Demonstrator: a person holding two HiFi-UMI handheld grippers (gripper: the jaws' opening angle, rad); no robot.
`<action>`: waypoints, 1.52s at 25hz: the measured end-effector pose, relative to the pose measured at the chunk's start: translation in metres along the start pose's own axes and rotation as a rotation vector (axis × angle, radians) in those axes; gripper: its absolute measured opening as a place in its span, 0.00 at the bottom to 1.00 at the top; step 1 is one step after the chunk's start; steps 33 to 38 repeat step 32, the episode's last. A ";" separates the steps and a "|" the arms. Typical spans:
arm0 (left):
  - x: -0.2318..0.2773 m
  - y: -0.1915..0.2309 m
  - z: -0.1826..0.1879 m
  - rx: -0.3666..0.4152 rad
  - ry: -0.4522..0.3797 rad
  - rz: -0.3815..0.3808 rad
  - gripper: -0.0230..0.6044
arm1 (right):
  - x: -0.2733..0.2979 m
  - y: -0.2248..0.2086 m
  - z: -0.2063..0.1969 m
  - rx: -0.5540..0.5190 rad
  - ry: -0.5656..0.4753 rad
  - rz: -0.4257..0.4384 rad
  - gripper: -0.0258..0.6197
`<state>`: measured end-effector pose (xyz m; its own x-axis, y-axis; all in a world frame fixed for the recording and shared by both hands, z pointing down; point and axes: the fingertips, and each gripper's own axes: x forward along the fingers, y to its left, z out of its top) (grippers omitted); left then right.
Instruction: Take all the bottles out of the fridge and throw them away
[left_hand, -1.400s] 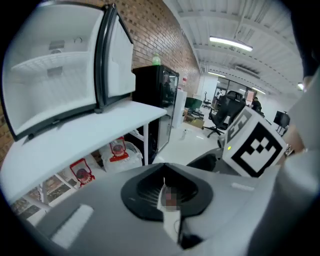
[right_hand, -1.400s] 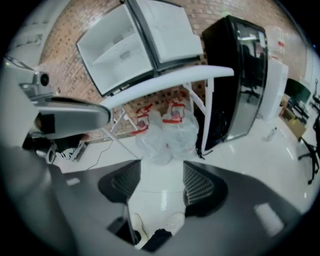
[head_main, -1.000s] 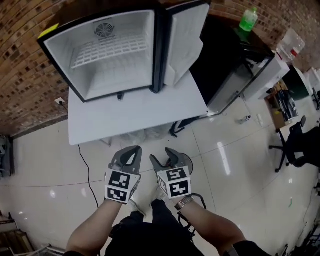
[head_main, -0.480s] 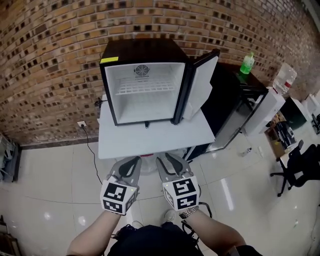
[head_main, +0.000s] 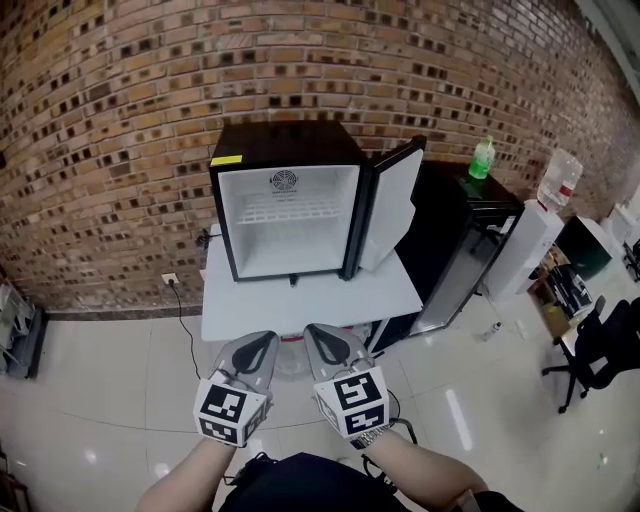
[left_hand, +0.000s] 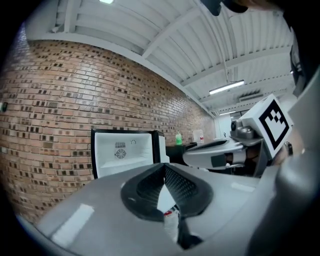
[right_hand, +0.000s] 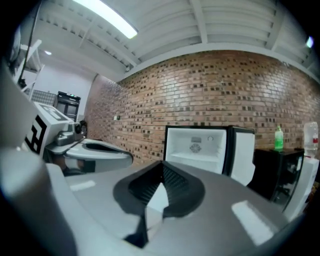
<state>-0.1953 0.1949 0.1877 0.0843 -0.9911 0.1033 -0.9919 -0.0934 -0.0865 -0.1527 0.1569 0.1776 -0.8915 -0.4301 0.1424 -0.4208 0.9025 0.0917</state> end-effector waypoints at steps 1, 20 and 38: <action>0.002 -0.005 0.003 0.005 -0.007 -0.001 0.04 | -0.003 -0.001 0.001 0.001 -0.005 0.013 0.04; 0.024 -0.042 0.015 0.046 0.004 -0.002 0.04 | -0.028 -0.026 -0.011 0.031 -0.004 0.048 0.04; 0.026 -0.040 0.018 0.058 0.000 0.002 0.04 | -0.027 -0.025 -0.008 0.026 -0.010 0.051 0.04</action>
